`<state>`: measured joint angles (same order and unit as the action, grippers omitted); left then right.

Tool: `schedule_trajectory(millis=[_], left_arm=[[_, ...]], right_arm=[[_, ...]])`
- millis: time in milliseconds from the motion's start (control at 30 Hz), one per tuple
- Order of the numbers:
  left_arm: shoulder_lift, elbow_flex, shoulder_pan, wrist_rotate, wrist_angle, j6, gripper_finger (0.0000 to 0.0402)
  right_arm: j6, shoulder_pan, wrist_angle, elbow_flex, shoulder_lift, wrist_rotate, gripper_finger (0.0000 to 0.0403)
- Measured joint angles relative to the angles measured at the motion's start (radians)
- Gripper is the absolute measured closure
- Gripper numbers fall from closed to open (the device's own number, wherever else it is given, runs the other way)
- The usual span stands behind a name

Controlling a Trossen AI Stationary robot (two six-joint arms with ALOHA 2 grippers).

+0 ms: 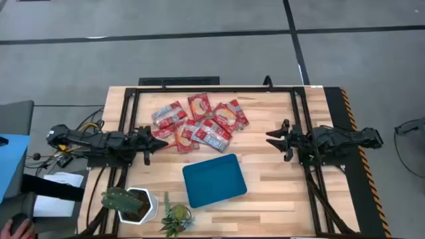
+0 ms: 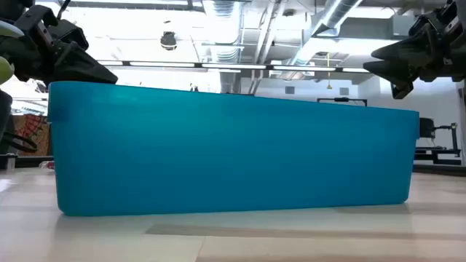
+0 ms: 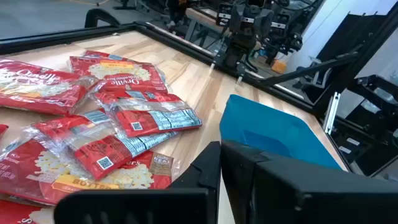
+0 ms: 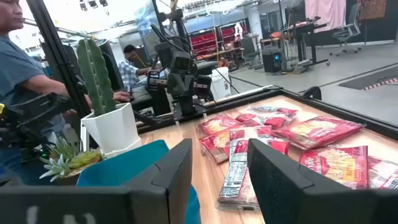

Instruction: Sort popcorn bags into baskets

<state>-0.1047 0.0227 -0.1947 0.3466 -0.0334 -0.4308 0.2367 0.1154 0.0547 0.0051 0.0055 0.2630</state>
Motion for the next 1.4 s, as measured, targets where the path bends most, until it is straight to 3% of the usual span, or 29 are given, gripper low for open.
schedule_trajectory(millis=[1400], left_arm=[[0.000,0.000,0.000,0.000,0.000,0.000,0.0400]], right_arm=[[0.000,0.000,0.000,0.000,0.000,0.000,0.0217]])
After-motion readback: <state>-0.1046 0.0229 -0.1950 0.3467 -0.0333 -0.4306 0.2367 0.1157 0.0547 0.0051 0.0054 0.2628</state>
